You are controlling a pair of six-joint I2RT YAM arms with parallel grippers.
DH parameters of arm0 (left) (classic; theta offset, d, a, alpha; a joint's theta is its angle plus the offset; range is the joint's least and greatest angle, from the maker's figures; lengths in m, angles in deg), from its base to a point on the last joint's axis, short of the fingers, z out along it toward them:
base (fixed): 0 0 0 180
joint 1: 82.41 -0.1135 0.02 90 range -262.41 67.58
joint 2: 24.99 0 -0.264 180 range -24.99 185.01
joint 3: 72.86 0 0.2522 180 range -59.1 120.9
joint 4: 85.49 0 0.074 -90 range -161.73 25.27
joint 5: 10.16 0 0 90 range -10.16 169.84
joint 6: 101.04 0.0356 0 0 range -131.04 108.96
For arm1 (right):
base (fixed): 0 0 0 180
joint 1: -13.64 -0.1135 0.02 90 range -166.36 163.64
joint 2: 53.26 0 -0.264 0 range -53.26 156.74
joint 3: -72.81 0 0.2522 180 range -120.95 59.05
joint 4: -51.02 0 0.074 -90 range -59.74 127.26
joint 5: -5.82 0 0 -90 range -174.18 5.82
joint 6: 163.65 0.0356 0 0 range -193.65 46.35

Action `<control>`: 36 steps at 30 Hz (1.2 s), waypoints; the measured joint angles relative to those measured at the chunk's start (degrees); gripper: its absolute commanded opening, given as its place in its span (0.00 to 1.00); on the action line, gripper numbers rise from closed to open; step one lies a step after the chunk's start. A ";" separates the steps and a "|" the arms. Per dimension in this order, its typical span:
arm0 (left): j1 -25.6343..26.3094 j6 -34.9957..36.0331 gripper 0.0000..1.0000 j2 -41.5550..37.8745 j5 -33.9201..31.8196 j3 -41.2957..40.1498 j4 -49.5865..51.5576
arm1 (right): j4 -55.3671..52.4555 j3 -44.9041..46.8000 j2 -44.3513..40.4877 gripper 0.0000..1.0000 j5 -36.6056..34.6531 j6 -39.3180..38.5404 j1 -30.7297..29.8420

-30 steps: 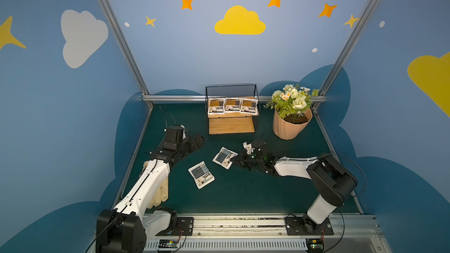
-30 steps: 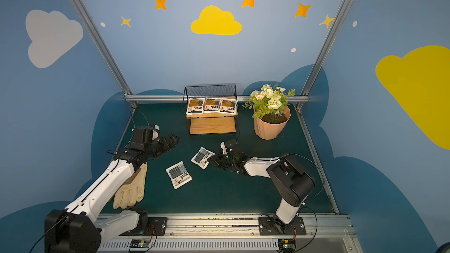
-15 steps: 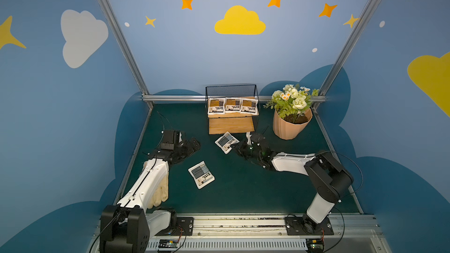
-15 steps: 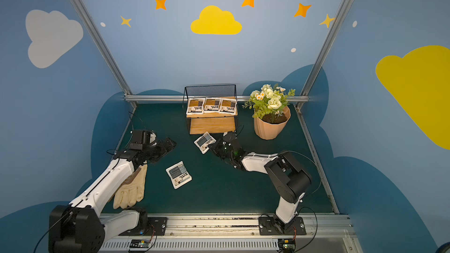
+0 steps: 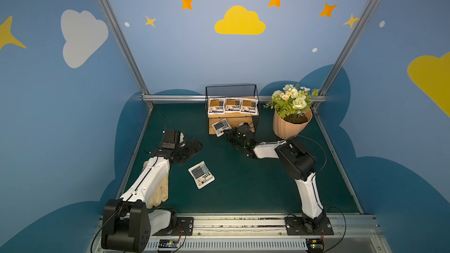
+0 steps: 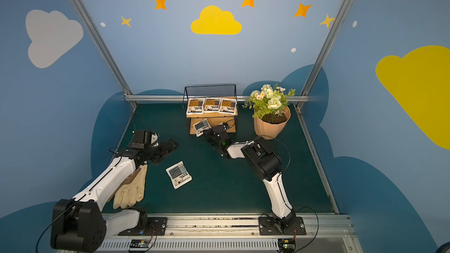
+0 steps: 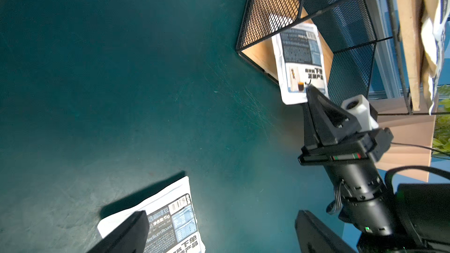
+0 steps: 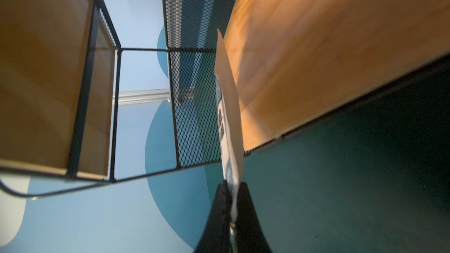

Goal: Place the bagged coffee beans on the shelf by color
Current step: Place the bagged coffee beans on the shelf.

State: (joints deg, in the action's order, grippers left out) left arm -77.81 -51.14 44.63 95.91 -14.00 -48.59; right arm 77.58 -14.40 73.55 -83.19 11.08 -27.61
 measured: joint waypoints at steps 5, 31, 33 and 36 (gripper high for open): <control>0.00 0.15 1.00 0.00 0.48 -0.02 0.09 | -0.22 -6.23 5.46 0.00 -2.51 2.91 0.33; -0.09 0.24 1.00 -3.02 0.42 -1.05 0.92 | -9.79 -19.87 13.44 0.49 -4.46 8.70 -1.77; -0.09 0.24 1.00 -3.06 0.37 -1.05 0.94 | -9.01 -19.76 13.27 0.58 -4.39 8.83 -1.95; -0.09 0.24 1.00 -3.41 0.15 -1.07 0.94 | -7.28 -18.91 12.79 0.72 -4.31 8.61 -2.01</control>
State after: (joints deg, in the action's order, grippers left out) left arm -77.90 -50.90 41.22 96.06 -15.07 -47.65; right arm 70.30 -33.31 86.33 -87.49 19.69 -29.63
